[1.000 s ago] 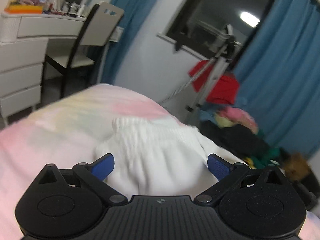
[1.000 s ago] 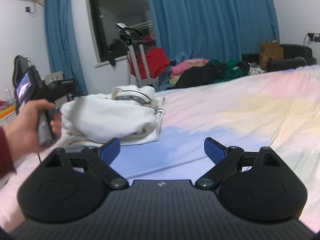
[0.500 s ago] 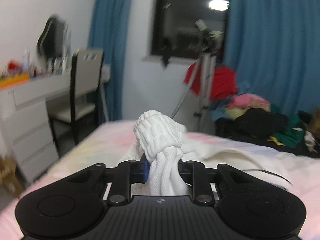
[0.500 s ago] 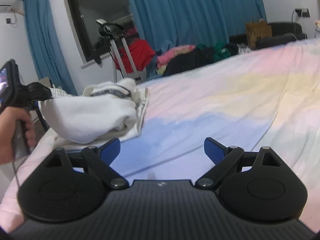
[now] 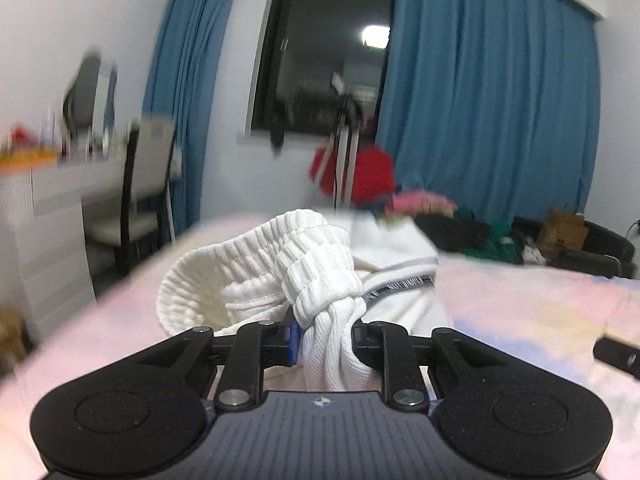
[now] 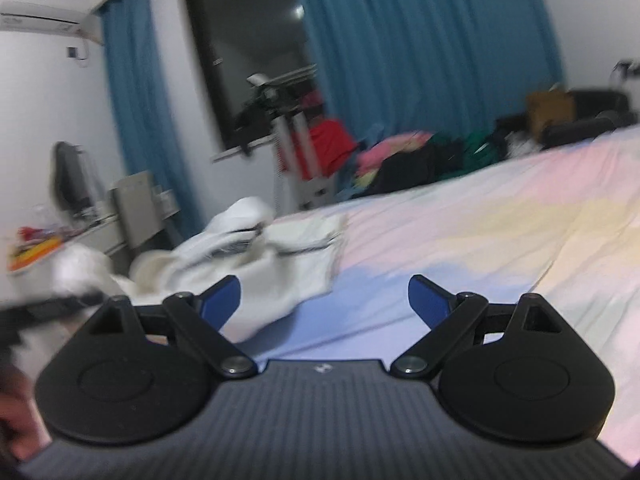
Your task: Fold clothes
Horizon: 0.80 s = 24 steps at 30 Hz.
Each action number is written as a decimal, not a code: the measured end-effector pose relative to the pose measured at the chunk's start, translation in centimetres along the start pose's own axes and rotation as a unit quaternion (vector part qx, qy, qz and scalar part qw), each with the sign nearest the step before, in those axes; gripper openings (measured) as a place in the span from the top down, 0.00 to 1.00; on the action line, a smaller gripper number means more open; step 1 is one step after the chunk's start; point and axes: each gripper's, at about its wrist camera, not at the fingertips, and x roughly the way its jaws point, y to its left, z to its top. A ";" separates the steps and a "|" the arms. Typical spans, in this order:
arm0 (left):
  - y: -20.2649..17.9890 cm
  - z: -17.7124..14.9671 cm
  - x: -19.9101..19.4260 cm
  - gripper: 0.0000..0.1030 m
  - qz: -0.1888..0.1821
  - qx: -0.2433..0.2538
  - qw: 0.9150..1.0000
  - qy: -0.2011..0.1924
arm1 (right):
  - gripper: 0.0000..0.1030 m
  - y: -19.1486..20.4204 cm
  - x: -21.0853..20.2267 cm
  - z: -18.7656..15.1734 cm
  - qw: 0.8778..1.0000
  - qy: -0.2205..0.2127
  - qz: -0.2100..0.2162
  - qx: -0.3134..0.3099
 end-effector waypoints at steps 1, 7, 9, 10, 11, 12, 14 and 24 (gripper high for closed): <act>0.6 -0.6 0.0 0.72 0.003 -0.015 1.000 0.019 | 0.10 0.3 -0.3 -0.1 1.000 0.005 0.007 -0.001; 3.4 -1.3 -1.4 0.59 -0.007 -0.077 0.992 0.097 | 0.10 3.6 -1.0 -0.5 0.996 0.022 0.042 -0.079; 4.1 -1.1 -2.5 0.56 -0.011 -0.076 0.991 0.107 | 0.10 4.6 -0.7 -1.3 0.993 0.050 0.067 -0.084; 4.5 -1.0 -3.1 0.50 -0.012 -0.075 0.991 0.109 | 0.10 5.1 -0.6 -1.6 0.991 0.062 0.079 -0.086; 4.8 -0.9 -3.6 0.45 -0.014 -0.074 0.991 0.112 | 0.10 5.6 -0.8 -2.0 0.990 0.072 0.087 -0.088; 5.1 -0.6 -4.2 0.44 -0.015 -0.071 0.991 0.112 | 0.10 6.1 -0.5 -2.2 0.988 0.084 0.092 -0.089; 6.1 0.4 -5.0 0.38 -0.014 -0.057 0.992 0.109 | 0.10 7.2 0.2 -2.3 0.985 0.104 0.099 -0.093; 15.8 3.4 -4.4 0.30 0.051 -0.063 0.993 0.080 | 0.11 17.1 8.1 0.4 0.962 0.154 0.156 -0.160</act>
